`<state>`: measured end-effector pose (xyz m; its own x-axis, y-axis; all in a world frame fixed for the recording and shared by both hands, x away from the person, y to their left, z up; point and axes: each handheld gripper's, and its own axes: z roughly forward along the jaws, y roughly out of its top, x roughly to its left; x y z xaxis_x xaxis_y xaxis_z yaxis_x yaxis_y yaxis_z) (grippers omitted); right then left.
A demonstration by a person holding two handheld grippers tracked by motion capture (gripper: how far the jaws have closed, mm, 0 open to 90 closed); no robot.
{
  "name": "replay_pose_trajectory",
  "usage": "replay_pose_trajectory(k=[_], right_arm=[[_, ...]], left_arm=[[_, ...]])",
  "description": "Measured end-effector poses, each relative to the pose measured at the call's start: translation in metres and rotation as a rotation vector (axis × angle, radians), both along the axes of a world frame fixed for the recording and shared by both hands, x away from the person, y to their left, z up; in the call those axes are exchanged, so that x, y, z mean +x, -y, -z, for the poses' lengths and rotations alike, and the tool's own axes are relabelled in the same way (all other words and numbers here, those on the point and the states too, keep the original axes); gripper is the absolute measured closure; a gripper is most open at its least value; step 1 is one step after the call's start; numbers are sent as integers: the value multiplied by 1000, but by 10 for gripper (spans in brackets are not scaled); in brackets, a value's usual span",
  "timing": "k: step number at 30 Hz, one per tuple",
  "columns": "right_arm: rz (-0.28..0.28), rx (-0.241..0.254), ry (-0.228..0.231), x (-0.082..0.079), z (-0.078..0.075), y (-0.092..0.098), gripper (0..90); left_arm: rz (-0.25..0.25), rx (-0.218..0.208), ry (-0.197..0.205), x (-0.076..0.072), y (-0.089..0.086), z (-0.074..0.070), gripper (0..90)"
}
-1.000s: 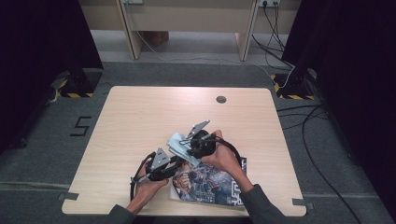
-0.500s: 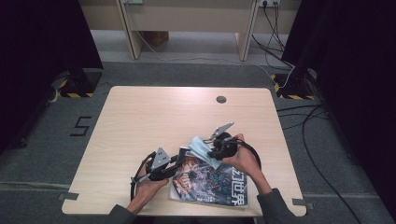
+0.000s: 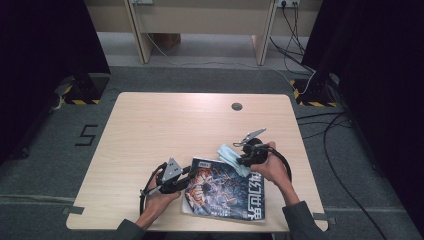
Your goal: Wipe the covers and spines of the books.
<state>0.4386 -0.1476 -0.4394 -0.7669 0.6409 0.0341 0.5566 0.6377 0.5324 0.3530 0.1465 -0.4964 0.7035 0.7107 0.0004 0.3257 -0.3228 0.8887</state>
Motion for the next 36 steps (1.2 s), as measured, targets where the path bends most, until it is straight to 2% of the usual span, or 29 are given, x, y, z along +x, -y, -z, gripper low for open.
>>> replay_pose_trajectory(k=[5, 8, 11, 17, 27, 29, 32, 35, 36], right_arm=[[-39, 56, 18, -2, -7, -23, 810], [-55, 48, 33, -2, -9, -32, 809], [-50, 53, 30, -3, -8, -29, 810], [6, 22, -4, 1, 2, 0, 809], [136, -11, -86, 7, 20, 58, 810], [159, -21, -94, 8, 22, 65, 810], [193, -52, -108, 9, 26, 76, 810], [226, -118, -114, 10, 30, 88, 810], [234, -123, -116, 11, 32, 92, 811]], left_arm=[[1, -2, 3, 0, 0, 0, 724], [0, -2, 2, 0, 0, 0, 724], [2, 2, 6, -1, 0, 0, 724], [3, 2, 5, 0, 0, 0, 724], [10, 0, 14, -1, 0, -2, 725], [11, -1, 14, -1, 0, -2, 726], [11, -3, 17, -1, 0, -3, 725], [8, -6, 15, -1, -1, -3, 724], [7, -8, 16, -1, 0, -3, 724]])
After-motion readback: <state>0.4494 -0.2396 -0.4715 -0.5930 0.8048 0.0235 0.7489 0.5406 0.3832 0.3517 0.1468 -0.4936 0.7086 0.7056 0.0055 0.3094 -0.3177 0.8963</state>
